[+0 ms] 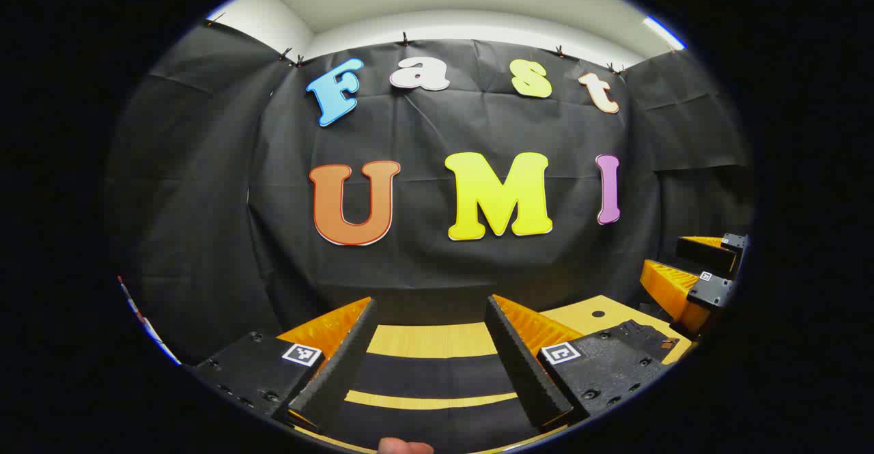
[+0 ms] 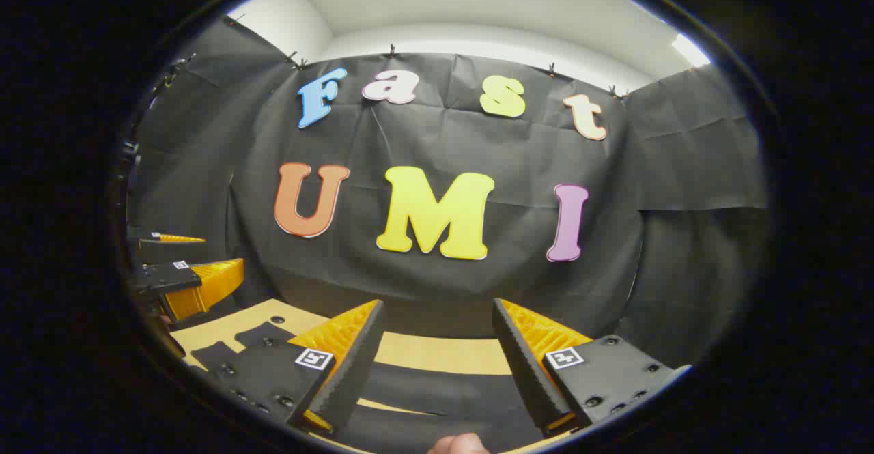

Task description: Grasp the waist and the cuffs of the jeans and fold them to make the two legs overlap; first hold the waist and fold one-third of the jeans toward the cuffs, then hold the cuffs and fold the remaining one-third in the same direction to finish folding.

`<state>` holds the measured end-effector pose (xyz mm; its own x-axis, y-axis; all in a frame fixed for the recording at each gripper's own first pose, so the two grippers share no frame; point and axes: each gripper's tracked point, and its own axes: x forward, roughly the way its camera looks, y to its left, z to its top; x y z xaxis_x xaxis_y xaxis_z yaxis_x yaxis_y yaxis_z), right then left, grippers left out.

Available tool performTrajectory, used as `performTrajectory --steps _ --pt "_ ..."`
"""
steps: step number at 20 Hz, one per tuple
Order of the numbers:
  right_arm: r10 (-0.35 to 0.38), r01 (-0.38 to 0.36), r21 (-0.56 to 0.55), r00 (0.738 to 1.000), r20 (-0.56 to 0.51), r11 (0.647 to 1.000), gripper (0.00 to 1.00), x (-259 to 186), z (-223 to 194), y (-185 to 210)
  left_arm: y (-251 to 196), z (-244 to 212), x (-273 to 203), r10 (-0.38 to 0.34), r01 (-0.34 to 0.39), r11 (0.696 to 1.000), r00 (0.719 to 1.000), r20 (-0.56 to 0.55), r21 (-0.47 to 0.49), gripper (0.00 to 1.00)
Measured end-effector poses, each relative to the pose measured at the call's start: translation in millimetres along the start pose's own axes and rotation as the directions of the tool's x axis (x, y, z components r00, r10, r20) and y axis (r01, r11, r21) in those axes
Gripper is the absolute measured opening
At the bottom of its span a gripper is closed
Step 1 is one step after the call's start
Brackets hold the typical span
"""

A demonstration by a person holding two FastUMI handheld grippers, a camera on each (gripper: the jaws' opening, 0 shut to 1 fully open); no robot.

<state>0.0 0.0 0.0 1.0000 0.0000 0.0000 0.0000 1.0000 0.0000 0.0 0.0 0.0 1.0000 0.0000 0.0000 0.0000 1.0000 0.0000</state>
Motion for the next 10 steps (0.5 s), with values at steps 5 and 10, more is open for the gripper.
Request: performTrajectory --steps 5,10 --pt "-0.019 0.019 0.005 1.000 -0.008 1.000 0.94 0 1 -7 2 -4 1 0.003 -0.004 1.000 1.000 -0.009 -0.007 1.00" --pt "-0.032 0.032 0.001 0.999 0.000 0.999 0.94 1 4 -16 -1 0 5 0.003 -0.003 1.000 1.000 0.003 0.008 1.00"
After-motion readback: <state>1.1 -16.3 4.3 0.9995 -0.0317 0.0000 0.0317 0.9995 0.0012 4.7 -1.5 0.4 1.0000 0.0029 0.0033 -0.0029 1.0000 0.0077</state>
